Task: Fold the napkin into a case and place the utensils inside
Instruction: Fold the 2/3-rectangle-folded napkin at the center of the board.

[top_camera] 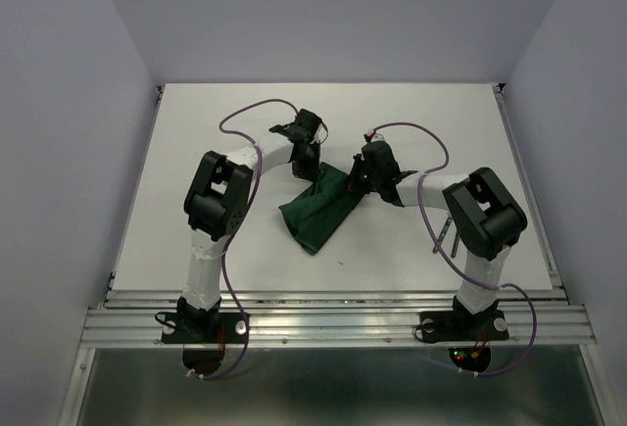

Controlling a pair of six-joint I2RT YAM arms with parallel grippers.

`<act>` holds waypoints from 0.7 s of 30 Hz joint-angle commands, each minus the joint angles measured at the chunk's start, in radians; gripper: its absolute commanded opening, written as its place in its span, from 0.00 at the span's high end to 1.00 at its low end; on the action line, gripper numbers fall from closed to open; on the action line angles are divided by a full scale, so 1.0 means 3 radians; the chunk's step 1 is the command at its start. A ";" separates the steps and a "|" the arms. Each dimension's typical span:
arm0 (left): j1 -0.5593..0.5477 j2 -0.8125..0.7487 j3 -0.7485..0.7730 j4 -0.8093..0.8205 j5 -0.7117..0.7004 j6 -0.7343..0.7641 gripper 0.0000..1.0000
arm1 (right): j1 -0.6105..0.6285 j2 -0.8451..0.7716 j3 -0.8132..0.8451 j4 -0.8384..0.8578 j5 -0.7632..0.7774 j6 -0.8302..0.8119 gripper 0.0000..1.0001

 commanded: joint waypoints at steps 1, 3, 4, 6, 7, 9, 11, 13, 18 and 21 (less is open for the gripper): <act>-0.0020 -0.0418 0.0001 -0.0059 0.0007 -0.0019 1.00 | 0.0025 0.0095 0.0064 -0.0081 0.0088 0.0074 0.99; -0.0020 -0.0504 -0.0035 -0.0014 0.0089 -0.0009 1.00 | 0.0025 0.0120 0.0080 -0.0102 0.0088 0.0095 0.99; -0.0025 -0.0525 -0.0065 0.0017 0.0171 -0.0014 1.00 | 0.0025 0.0126 0.0100 -0.0102 0.0098 0.0115 0.99; -0.0036 -0.0571 -0.0096 0.0043 0.0227 -0.0024 1.00 | 0.0025 0.0136 0.0115 -0.0127 0.0103 0.0126 0.99; -0.0041 -0.0587 -0.0117 0.0058 0.0273 -0.0029 1.00 | 0.0025 0.0136 0.0126 -0.0133 0.0103 0.0136 0.99; -0.0051 -0.0612 -0.0158 0.0119 0.0325 -0.0050 1.00 | 0.0025 0.0141 0.0141 -0.0148 0.0103 0.0141 0.99; -0.0066 -0.0612 -0.0178 0.0160 0.0422 -0.0060 1.00 | 0.0025 0.0141 0.0151 -0.0158 0.0108 0.0146 0.99; -0.0092 -0.0612 -0.0173 0.0166 0.0478 -0.0065 1.00 | 0.0025 0.0151 0.0166 -0.0173 0.0118 0.0146 0.99; -0.0214 -0.0546 -0.0137 0.0171 0.0555 -0.0035 1.00 | 0.0025 0.0177 0.0212 -0.0220 0.0103 0.0192 0.99; -0.0245 -0.0490 -0.0142 0.0171 0.0575 -0.0024 1.00 | 0.0025 0.0192 0.0223 -0.0225 0.0088 0.0233 0.99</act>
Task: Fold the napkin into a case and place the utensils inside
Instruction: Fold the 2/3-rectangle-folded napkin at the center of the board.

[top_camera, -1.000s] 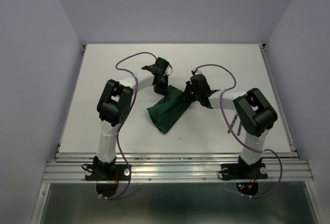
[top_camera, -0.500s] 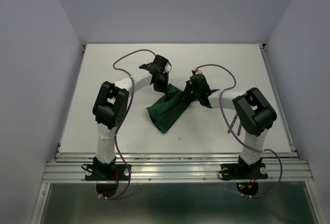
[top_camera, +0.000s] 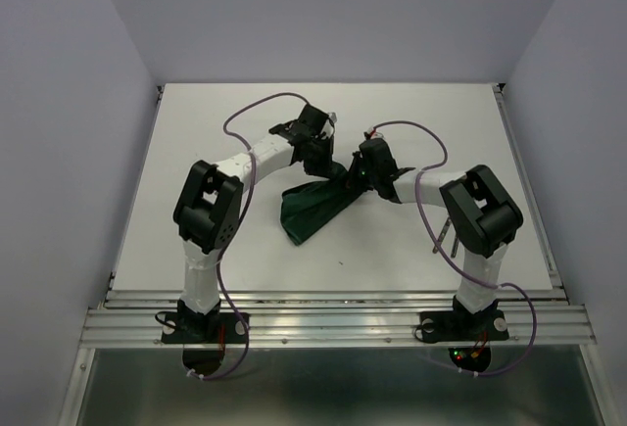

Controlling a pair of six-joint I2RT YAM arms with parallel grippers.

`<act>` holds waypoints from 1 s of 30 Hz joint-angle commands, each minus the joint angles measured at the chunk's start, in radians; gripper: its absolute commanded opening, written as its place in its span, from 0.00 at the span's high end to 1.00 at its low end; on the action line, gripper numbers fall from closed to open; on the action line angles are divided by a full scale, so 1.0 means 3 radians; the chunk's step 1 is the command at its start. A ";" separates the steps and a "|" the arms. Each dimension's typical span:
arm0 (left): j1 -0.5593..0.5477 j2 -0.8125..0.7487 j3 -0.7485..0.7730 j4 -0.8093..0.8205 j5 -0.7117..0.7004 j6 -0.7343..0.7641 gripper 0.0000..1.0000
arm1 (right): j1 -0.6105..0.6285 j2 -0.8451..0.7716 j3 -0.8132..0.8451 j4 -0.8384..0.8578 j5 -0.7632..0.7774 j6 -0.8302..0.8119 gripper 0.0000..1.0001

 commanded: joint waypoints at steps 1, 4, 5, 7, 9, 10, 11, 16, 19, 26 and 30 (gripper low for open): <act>-0.0082 -0.0015 -0.0020 0.0053 0.0128 0.0027 1.00 | 0.0025 0.0102 0.0083 -0.0150 0.0055 0.0055 0.99; -0.0133 0.0056 -0.0020 0.0053 0.0138 0.0037 1.00 | 0.0025 0.0122 0.0108 -0.0165 0.0044 0.0081 0.99; -0.0149 0.0066 -0.0015 0.0053 0.0138 0.0032 1.00 | 0.0025 0.0127 0.0114 -0.0165 0.0034 0.0096 0.99; -0.0174 0.0118 0.0005 0.0053 0.0128 0.0052 1.00 | 0.0025 0.0143 0.0129 -0.0185 0.0029 0.0096 0.99; -0.0190 0.0158 0.0010 0.0047 0.0123 0.0057 1.00 | 0.0025 0.0138 0.0124 -0.0191 0.0034 0.0111 0.99; -0.0190 0.0169 0.0005 0.0042 0.0118 0.0057 1.00 | 0.0025 0.0117 0.0119 -0.0191 0.0034 0.0106 0.99; -0.0190 0.0174 0.0000 0.0042 0.0092 0.0062 1.00 | 0.0025 0.0107 0.0104 -0.0191 0.0049 0.0101 0.99; -0.0190 0.0189 -0.0026 0.0053 0.0056 0.0078 1.00 | 0.0025 0.0046 0.0073 -0.0196 0.0080 0.0096 0.99; -0.0190 0.0169 -0.0026 0.0058 0.0036 0.0088 1.00 | 0.0025 0.0030 0.0068 -0.0196 0.0085 0.0076 0.99; -0.0129 -0.0056 -0.0072 0.0139 -0.0169 0.0108 0.58 | 0.0025 0.0035 0.0068 -0.0196 0.0080 0.0071 0.99; -0.0021 0.0010 -0.0010 0.0160 -0.0184 0.0068 0.48 | 0.0025 0.0025 0.0068 -0.0201 0.0080 0.0065 0.99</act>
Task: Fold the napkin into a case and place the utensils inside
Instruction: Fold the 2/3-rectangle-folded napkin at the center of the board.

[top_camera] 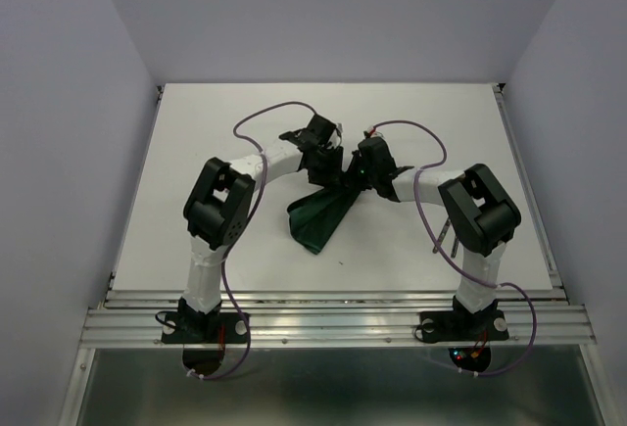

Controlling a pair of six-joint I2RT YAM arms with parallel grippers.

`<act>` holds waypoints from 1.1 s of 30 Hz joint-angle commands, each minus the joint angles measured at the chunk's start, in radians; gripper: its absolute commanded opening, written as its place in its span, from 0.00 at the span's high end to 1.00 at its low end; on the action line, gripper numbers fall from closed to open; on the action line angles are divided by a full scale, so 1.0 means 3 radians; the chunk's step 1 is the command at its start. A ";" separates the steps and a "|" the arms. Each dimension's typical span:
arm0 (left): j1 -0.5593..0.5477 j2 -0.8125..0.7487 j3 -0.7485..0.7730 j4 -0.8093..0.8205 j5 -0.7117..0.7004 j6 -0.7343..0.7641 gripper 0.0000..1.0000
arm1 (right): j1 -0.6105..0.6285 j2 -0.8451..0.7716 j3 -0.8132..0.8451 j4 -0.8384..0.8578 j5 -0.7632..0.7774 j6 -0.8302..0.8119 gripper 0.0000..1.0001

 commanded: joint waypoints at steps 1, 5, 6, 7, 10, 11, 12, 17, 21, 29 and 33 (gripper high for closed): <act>0.0125 -0.0197 0.0052 0.0071 -0.0075 0.0003 0.48 | 0.0025 -0.0032 -0.0012 -0.0179 0.0075 -0.0034 0.99; 0.0258 -0.0120 0.0052 0.0107 -0.0115 -0.0084 0.47 | 0.0025 -0.0047 -0.0012 -0.0179 0.0070 -0.0044 0.99; 0.0283 -0.0115 0.0032 0.0122 -0.0121 -0.0099 0.47 | 0.0025 -0.0052 -0.0018 -0.0174 0.0070 -0.0039 0.99; 0.0324 -0.0110 0.0017 0.0137 -0.0131 -0.0125 0.47 | 0.0025 -0.0058 -0.0018 -0.0179 0.0070 -0.0044 0.99; 0.0376 -0.0069 0.0011 0.0158 -0.0156 -0.0166 0.48 | 0.0025 -0.0063 -0.0023 -0.0179 0.0070 -0.0049 0.99; 0.0401 -0.0054 0.0016 0.0148 -0.0162 -0.0186 0.51 | 0.0025 -0.0063 -0.0018 -0.0179 0.0065 -0.0049 0.99; 0.0406 -0.0023 0.0032 0.0148 -0.0167 -0.0197 0.51 | 0.0025 -0.0068 -0.0018 -0.0174 0.0060 -0.0049 0.99; 0.0473 0.0094 0.0078 0.0158 -0.0167 -0.0243 0.57 | 0.0025 -0.0073 -0.0013 -0.0195 0.0055 -0.0049 0.99; 0.0488 0.0151 0.0119 0.0143 -0.0116 -0.0248 0.59 | 0.0025 -0.0073 -0.0002 -0.0195 0.0055 -0.0054 0.99; 0.0550 0.0258 0.0154 0.0158 -0.0116 -0.0279 0.63 | 0.0025 -0.0052 0.0008 -0.0205 0.0039 -0.0054 0.99; 0.0555 0.0269 0.0154 0.0199 -0.0049 -0.0289 0.72 | 0.0025 -0.0052 0.0013 -0.0205 0.0044 -0.0054 0.99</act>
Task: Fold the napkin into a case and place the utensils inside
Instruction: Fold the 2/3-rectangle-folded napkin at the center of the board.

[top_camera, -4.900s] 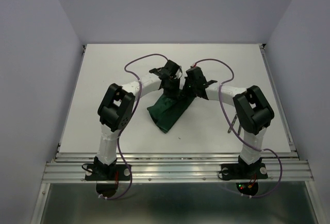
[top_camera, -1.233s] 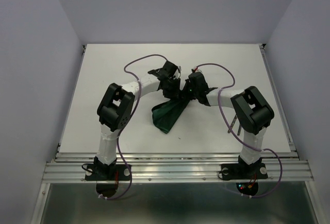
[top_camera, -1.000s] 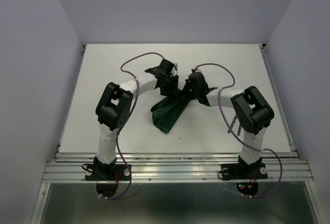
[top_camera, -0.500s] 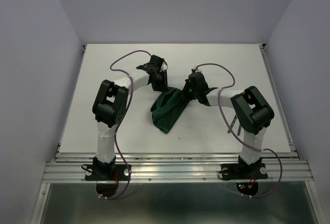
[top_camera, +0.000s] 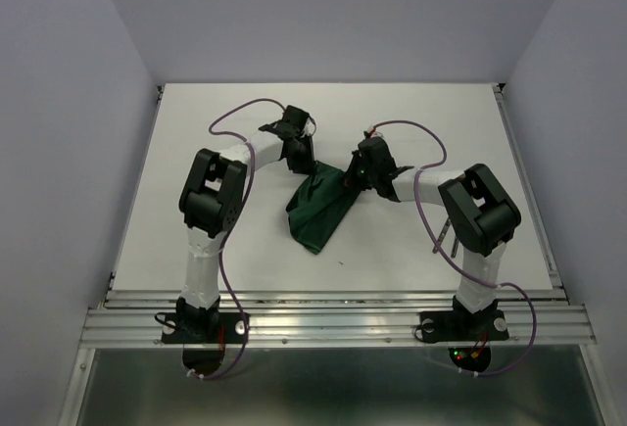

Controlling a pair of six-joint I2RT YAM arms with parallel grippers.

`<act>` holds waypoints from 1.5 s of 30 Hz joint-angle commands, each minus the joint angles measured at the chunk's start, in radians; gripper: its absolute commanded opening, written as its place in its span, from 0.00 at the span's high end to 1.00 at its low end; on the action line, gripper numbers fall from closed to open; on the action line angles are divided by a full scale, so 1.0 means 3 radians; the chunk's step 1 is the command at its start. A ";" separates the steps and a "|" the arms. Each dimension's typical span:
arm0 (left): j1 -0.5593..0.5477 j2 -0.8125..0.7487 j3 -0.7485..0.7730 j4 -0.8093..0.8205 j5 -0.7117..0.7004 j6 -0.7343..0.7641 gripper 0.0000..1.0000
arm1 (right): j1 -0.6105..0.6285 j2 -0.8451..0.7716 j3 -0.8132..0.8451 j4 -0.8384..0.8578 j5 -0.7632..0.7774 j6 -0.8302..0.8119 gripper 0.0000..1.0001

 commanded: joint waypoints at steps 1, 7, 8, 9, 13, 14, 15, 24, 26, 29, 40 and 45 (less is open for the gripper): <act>0.0028 0.0036 0.0087 0.0033 0.0061 -0.0006 0.74 | 0.0025 -0.0046 0.0018 -0.0207 0.0047 -0.0053 0.99; 0.0028 -0.0102 0.0041 0.0141 0.0113 -0.0027 1.00 | 0.0025 0.0010 0.0059 -0.0264 0.0047 -0.0053 0.99; 0.0023 -0.0133 0.0031 0.0171 0.0128 -0.0027 1.00 | 0.0025 0.0020 0.0079 -0.0284 0.0052 -0.0048 0.99; 0.0018 -0.0194 -0.0010 0.0192 0.0143 -0.0022 1.00 | 0.0025 0.0031 0.0085 -0.0294 0.0057 -0.0048 0.99; -0.0013 -0.0342 -0.0102 0.0253 0.0204 0.0004 1.00 | 0.0025 0.0056 0.0100 -0.0310 0.0057 -0.0032 0.99; -0.0023 -0.0368 -0.0122 0.0284 0.0215 0.0009 1.00 | 0.0025 0.0056 0.0105 -0.0305 0.0057 -0.0032 0.99; -0.0033 -0.0424 -0.0158 0.0299 0.0230 0.0009 1.00 | 0.0025 0.0056 0.0105 -0.0310 0.0057 -0.0027 0.99; -0.0253 -0.0619 -0.0317 0.0391 0.0292 0.0050 1.00 | 0.0025 0.0066 0.0115 -0.0310 0.0057 -0.0027 0.99; -0.0289 -0.0614 -0.0307 0.0391 0.0297 0.0065 1.00 | 0.0025 0.0072 0.0126 -0.0310 0.0052 -0.0017 0.99; -0.0345 -0.0563 -0.0281 0.0391 0.0333 0.0085 1.00 | 0.0025 0.0072 0.0120 -0.0305 0.0047 -0.0012 0.99; -0.0386 -0.0476 -0.0179 0.0192 -0.0009 0.0070 0.61 | 0.0025 0.0041 0.0100 -0.0310 0.0052 -0.0027 0.99; -0.0330 -0.0389 -0.0092 0.0166 -0.0220 0.0014 0.49 | 0.0025 0.0036 0.0100 -0.0310 0.0052 -0.0032 0.99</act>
